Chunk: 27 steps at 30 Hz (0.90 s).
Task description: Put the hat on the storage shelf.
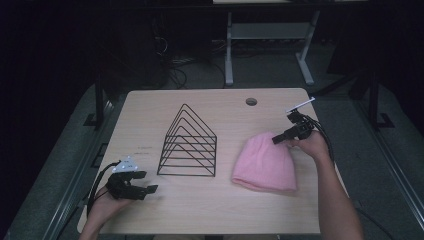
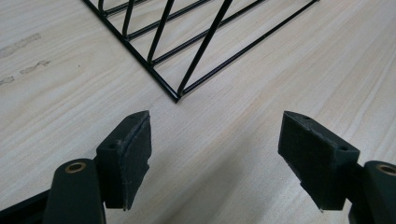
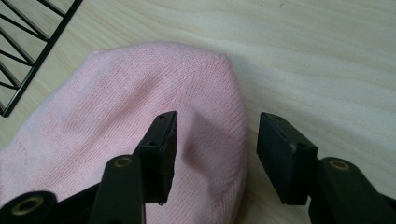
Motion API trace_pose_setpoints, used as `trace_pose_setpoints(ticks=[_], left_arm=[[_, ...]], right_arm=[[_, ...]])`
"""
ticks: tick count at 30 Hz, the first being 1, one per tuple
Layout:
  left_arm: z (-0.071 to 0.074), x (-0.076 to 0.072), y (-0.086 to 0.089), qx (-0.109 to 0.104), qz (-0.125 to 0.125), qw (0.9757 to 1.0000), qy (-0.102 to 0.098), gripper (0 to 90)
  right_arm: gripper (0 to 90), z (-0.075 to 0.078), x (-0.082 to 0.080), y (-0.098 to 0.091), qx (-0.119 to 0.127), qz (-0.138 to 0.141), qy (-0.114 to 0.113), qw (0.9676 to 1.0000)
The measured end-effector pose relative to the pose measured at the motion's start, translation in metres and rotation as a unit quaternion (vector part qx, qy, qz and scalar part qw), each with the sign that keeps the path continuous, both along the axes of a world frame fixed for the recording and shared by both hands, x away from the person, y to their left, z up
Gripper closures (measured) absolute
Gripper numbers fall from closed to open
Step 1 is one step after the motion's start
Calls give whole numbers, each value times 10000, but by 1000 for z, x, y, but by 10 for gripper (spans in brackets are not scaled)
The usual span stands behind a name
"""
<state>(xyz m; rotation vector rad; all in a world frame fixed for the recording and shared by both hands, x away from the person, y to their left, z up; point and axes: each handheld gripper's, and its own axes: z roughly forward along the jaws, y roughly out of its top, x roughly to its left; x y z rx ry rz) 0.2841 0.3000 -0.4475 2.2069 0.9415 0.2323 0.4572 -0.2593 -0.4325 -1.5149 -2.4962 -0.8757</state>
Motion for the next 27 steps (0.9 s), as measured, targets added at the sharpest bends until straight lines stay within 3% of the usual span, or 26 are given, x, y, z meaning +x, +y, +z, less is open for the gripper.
trace_pose_setpoints(ticks=[1, 9, 19, 27], left_arm=[[0, 0, -1, 5, -5, 10000, 0, 259], [0, 0, 0, 13, -14, 10000, -9, 259], [0, -1, 0, 14, -15, 10000, -7, 259], [1, -1, -1, 27, -49, 10000, 1, 259]], right_arm=[[490, -2, 1, 1, 39, -17, 109, 9999], [563, -13, 4, 4, 2, 2, 315, 9995], [771, -17, 1, 1, 326, 64, 373, 9987], [797, -9, -4, -6, 516, 78, 338, 9981]])
